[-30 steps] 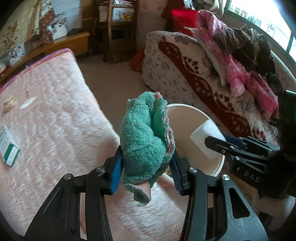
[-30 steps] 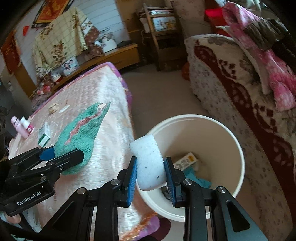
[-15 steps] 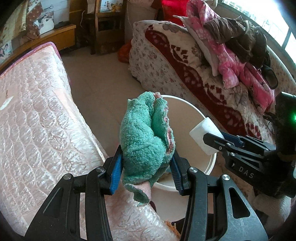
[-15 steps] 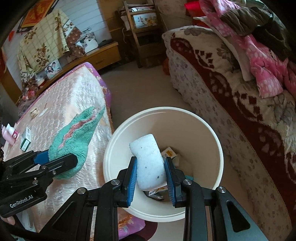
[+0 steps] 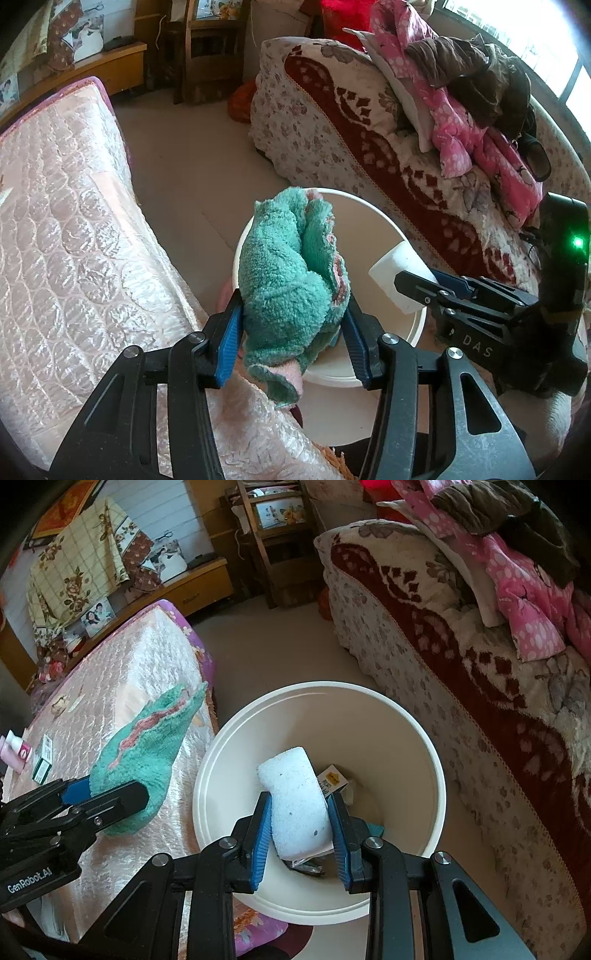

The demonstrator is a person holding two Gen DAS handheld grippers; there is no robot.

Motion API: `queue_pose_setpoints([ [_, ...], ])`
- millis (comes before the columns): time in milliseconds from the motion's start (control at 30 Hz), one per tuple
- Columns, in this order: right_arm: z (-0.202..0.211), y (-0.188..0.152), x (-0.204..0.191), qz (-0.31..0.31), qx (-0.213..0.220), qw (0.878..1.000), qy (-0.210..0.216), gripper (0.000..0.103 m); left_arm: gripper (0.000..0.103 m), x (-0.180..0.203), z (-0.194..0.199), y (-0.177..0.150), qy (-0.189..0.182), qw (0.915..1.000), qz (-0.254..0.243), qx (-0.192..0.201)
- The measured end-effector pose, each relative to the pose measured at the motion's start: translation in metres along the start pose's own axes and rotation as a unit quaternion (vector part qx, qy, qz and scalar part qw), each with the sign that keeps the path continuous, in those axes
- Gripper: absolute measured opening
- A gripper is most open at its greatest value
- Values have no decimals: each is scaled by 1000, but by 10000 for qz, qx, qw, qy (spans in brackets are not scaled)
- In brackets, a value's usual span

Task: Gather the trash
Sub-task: 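Carry towel and foam block over the white bucket and open both tools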

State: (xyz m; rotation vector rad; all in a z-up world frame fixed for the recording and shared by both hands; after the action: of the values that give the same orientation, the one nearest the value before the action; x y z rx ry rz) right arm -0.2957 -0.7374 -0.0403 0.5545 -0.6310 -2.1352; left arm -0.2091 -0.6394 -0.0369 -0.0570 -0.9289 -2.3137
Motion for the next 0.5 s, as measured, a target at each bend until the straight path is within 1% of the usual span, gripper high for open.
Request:
queue_pose_setpoints([
  [33,-1,0,1,-32,-3,10000,3,31,53,-1,0,0,-33,10000,6,-3],
  [100,-1,0,4,-105,10,9999,-46,45,60,-1,0,1,-65,10000,26,26],
  [167,0,0,6,-148,10,9999,-35,45,62,-2,2,1,-89,9999,47,62],
  [333,-2,-3,7,-186,-44,9998,-37,45,62,-9,7,0,-46,9999,74,98],
  [500,-7,-9,-2,-124,-153,9998,6,45,62,-21,18,-3,108,9996,99,220],
])
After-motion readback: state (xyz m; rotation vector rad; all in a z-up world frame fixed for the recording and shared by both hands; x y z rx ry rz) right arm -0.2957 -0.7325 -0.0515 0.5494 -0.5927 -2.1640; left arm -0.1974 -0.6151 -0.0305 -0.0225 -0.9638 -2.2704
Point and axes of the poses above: each gripper's, at about its wrist camera, not at the fingertips, and z roughly against the way its jaws point, x to its right, y to its top, the point moved 9 cm from there along -z, roughly the way its jaws point, and after that the axes turned 6 degrees about x, right-handed, at the moved point
